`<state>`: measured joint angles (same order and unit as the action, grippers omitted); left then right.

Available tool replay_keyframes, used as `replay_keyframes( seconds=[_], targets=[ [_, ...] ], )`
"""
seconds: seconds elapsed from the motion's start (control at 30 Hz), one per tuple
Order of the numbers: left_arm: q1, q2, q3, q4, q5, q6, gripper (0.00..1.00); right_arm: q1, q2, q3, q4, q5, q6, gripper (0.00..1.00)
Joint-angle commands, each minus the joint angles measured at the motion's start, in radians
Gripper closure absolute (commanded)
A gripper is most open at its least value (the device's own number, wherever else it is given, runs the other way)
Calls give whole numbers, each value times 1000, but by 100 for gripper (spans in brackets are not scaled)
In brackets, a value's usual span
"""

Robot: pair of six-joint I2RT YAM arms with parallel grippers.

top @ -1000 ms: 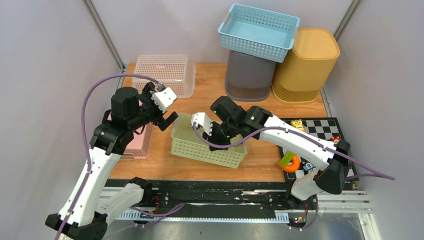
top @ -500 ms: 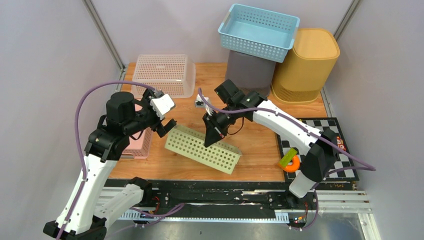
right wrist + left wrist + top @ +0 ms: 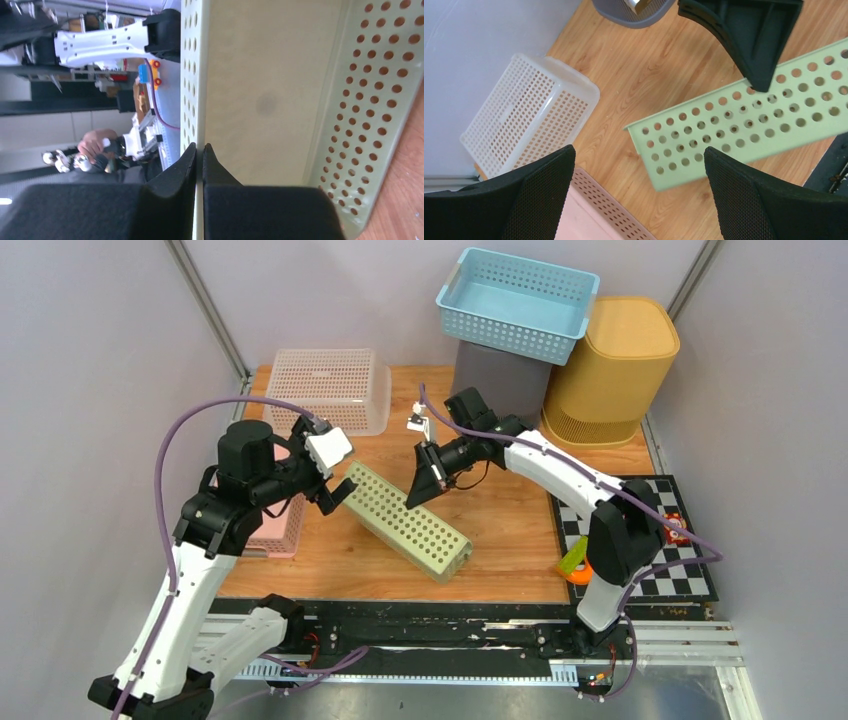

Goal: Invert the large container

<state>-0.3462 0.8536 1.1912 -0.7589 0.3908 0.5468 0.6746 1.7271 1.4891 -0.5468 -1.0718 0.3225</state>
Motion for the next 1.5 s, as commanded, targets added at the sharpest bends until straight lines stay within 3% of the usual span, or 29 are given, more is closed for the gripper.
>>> replay_keyframes(
  seconds=[0.0, 0.5, 0.97, 1.47],
  targets=[
    [6, 5, -7, -13, 26, -7, 0, -75, 39, -40, 91, -39, 120, 98],
    [6, 3, -33, -15, 42, -4, 0, -243, 10, -191, 260, -29, 233, 97],
    [6, 30, -78, -6, 41, 12, 0, -340, -11, -243, 276, -54, 212, 95],
    [6, 167, -181, 138, 41, -11, 0, -441, -6, -263, 281, -94, 203, 90]
  ],
)
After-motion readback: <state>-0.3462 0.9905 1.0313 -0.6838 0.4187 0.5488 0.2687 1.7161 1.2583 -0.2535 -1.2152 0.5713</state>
